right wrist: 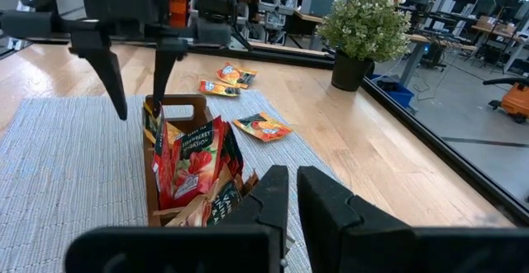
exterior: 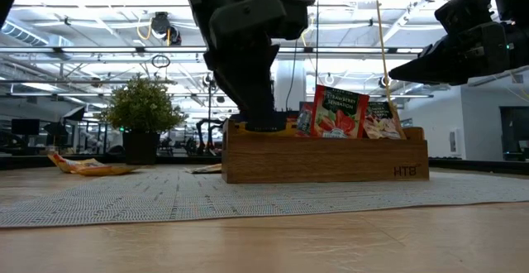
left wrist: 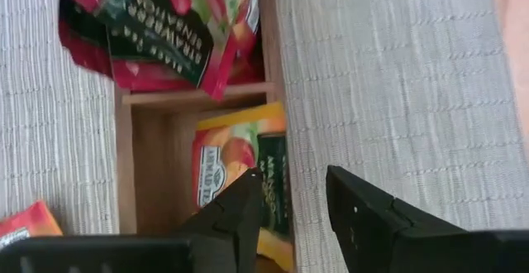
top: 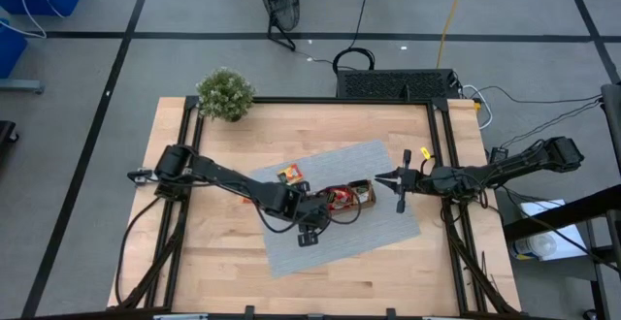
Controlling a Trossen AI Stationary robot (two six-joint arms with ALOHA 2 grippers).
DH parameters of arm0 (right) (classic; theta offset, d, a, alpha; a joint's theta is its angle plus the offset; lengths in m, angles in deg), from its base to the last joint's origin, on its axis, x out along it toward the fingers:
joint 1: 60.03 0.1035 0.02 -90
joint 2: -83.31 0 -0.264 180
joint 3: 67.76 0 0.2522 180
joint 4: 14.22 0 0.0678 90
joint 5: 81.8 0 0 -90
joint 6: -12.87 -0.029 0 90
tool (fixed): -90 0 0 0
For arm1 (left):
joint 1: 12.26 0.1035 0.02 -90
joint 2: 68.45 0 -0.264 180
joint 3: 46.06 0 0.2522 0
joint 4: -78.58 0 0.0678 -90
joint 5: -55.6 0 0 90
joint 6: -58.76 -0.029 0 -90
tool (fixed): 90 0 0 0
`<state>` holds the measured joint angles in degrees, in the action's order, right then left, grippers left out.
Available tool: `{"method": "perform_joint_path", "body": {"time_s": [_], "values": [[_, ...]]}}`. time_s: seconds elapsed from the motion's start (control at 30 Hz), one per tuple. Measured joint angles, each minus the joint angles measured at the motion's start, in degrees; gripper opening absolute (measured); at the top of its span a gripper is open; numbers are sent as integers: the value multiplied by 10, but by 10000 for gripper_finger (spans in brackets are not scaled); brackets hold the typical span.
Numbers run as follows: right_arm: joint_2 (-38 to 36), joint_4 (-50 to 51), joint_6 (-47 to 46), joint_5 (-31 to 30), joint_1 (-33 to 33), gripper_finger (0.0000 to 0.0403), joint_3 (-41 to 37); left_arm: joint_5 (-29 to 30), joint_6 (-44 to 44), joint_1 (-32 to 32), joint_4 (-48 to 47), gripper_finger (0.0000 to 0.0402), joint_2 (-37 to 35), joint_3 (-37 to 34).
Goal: Pick & Place Tea
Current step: Put the yellow tea bag into the left section of the wooden organizer
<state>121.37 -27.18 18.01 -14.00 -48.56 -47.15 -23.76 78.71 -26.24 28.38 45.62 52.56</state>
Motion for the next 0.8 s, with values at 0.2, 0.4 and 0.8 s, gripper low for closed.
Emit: {"method": "perform_joint_path", "body": {"time_s": [0.2,0.4,0.8], "values": [[0,0,0,0,0,18,0,2,0,1,-7,140,1,0],[0,0,0,0,0,18,0,5,8,8,-10,140,1,0],[0,0,0,0,0,18,0,5,12,12,-11,140,1,0]]}}
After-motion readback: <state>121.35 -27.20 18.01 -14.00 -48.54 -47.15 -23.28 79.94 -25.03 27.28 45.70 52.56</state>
